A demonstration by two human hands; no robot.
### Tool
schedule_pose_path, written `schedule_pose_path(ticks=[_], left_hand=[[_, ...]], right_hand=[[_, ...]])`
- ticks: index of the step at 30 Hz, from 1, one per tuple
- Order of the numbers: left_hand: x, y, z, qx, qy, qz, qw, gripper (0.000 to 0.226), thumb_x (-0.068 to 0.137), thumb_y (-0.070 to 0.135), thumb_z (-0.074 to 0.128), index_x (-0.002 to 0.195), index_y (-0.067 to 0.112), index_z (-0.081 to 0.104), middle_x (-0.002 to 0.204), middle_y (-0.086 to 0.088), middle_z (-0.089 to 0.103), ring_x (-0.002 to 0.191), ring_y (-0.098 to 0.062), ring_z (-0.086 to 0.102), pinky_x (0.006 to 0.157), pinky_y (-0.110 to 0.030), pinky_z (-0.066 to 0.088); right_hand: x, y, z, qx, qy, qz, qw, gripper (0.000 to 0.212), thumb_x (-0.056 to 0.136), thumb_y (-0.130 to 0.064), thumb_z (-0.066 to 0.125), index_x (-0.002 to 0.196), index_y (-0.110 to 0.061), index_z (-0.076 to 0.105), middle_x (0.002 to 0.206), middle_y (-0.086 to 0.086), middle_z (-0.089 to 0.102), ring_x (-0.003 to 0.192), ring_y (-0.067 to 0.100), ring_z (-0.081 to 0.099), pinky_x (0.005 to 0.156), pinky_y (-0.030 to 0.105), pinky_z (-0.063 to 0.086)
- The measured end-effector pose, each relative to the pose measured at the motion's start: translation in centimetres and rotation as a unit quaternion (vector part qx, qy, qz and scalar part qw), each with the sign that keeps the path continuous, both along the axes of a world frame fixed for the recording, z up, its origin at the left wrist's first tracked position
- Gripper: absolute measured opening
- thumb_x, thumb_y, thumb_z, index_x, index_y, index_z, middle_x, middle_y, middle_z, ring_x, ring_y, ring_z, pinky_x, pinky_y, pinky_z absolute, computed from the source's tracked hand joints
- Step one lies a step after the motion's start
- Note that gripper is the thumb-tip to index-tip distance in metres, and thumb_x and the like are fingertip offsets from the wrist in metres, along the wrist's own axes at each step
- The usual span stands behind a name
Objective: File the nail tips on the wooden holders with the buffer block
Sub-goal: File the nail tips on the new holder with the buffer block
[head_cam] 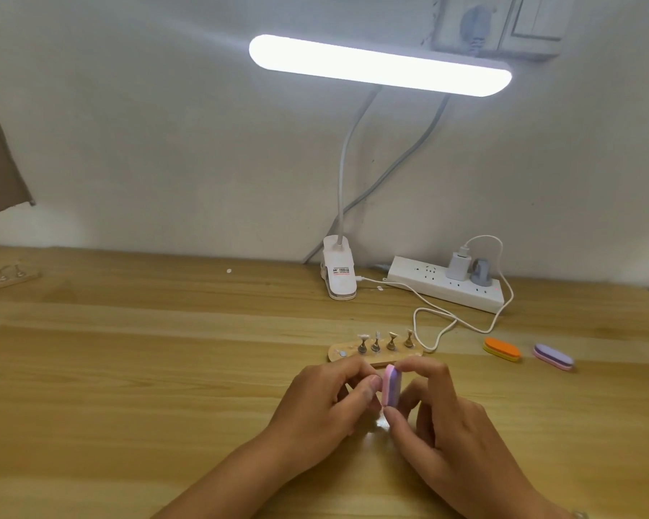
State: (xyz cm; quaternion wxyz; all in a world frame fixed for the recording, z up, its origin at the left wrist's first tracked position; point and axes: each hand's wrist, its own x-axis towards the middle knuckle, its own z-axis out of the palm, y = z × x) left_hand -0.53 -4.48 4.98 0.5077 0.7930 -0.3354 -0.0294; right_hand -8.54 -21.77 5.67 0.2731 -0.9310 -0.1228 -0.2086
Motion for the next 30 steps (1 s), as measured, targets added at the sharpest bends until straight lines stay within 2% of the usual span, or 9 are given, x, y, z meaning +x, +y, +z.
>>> schedule_pose_path(ticks=[6,9,11,13,16,18,22,27,30], left_hand=[[0.19,0.14,0.11,-0.010,0.017,-0.001,1.000,0.016,0.100,0.024,0.056,0.093,0.022,0.070,0.079,0.007,0.068,0.053,-0.005,0.056,0.055,-0.023,0.046],[0.26,0.28,0.07,-0.008,0.019,-0.011,1.000,0.016,0.100,0.023,0.056,0.094,0.020,0.070,0.080,0.003,0.067,0.054,-0.006,0.055,0.055,-0.027,0.047],[0.27,0.28,-0.03,-0.005,0.022,-0.016,1.000,0.015,0.100,0.023,0.057,0.092,0.020,0.069,0.077,0.004,0.066,0.054,-0.007,0.054,0.056,-0.032,0.046],[0.22,0.17,-0.02,-0.005,0.022,-0.018,1.000,0.014,0.100,0.024,0.057,0.092,0.021,0.069,0.076,0.009,0.066,0.055,-0.007,0.054,0.056,-0.031,0.046],[0.16,0.09,0.08,-0.014,0.028,-0.020,0.999,0.014,0.096,0.030,0.055,0.089,0.026,0.067,0.078,0.011,0.069,0.055,-0.006,0.055,0.057,-0.025,0.046],[0.14,0.10,0.16,-0.016,0.029,-0.023,0.999,0.016,0.093,0.035,0.054,0.088,0.027,0.067,0.078,0.012,0.068,0.056,-0.006,0.055,0.057,-0.024,0.046],[0.37,0.20,0.17,-0.030,0.047,-0.024,0.998,0.018,0.093,0.034,0.053,0.089,0.023,0.067,0.075,0.012,0.063,0.059,-0.008,0.053,0.057,-0.031,0.046],[-0.01,0.09,0.06,0.056,-0.018,-0.064,0.996,0.016,0.095,0.041,0.049,0.090,0.037,0.063,0.080,0.016,0.065,0.072,-0.011,0.059,0.067,-0.039,0.047],[0.25,0.16,0.25,0.000,0.030,-0.054,0.998,0.016,0.094,0.035,0.050,0.087,0.034,0.065,0.076,0.017,0.061,0.071,-0.005,0.055,0.067,-0.037,0.045]], right_hand=[[0.19,-0.19,-0.13,0.001,-0.006,-0.009,1.000,0.039,0.078,-0.061,0.058,0.105,-0.039,0.042,0.085,-0.021,0.059,0.053,0.007,0.055,0.046,0.016,0.042],[0.12,-0.15,0.07,0.010,-0.023,-0.014,1.000,0.037,0.080,-0.056,0.064,0.107,-0.041,0.044,0.090,-0.022,0.058,0.057,0.007,0.058,0.048,0.021,0.047],[0.14,-0.13,0.17,0.045,-0.024,-0.011,0.999,0.036,0.082,-0.047,0.070,0.109,-0.036,0.049,0.096,-0.021,0.059,0.062,0.009,0.060,0.050,0.016,0.047],[0.23,-0.07,0.22,0.085,-0.023,-0.008,0.996,0.033,0.083,-0.036,0.074,0.109,-0.032,0.054,0.098,-0.018,0.062,0.064,0.011,0.061,0.050,0.013,0.046],[0.40,-0.40,0.23,0.136,-0.027,-0.032,0.990,0.029,0.084,-0.023,0.074,0.106,-0.031,0.056,0.096,-0.016,0.064,0.064,0.014,0.063,0.050,0.021,0.048],[0.35,-0.54,0.18,0.145,-0.018,-0.027,0.989,0.028,0.084,-0.023,0.073,0.106,-0.029,0.057,0.095,-0.015,0.065,0.064,0.015,0.063,0.050,0.022,0.048],[0.18,0.20,0.09,0.099,-0.002,0.023,0.995,0.031,0.081,-0.041,0.068,0.107,-0.029,0.056,0.095,-0.016,0.064,0.060,0.013,0.061,0.050,0.011,0.041],[0.65,-0.21,0.09,0.112,-0.035,0.004,0.993,0.028,0.087,-0.035,0.063,0.113,-0.028,0.058,0.101,-0.017,0.063,0.066,0.013,0.061,0.054,0.015,0.045],[0.43,0.06,0.00,0.099,-0.038,0.019,0.994,0.028,0.087,-0.040,0.060,0.113,-0.029,0.056,0.099,-0.018,0.063,0.060,0.013,0.058,0.051,0.013,0.042]])
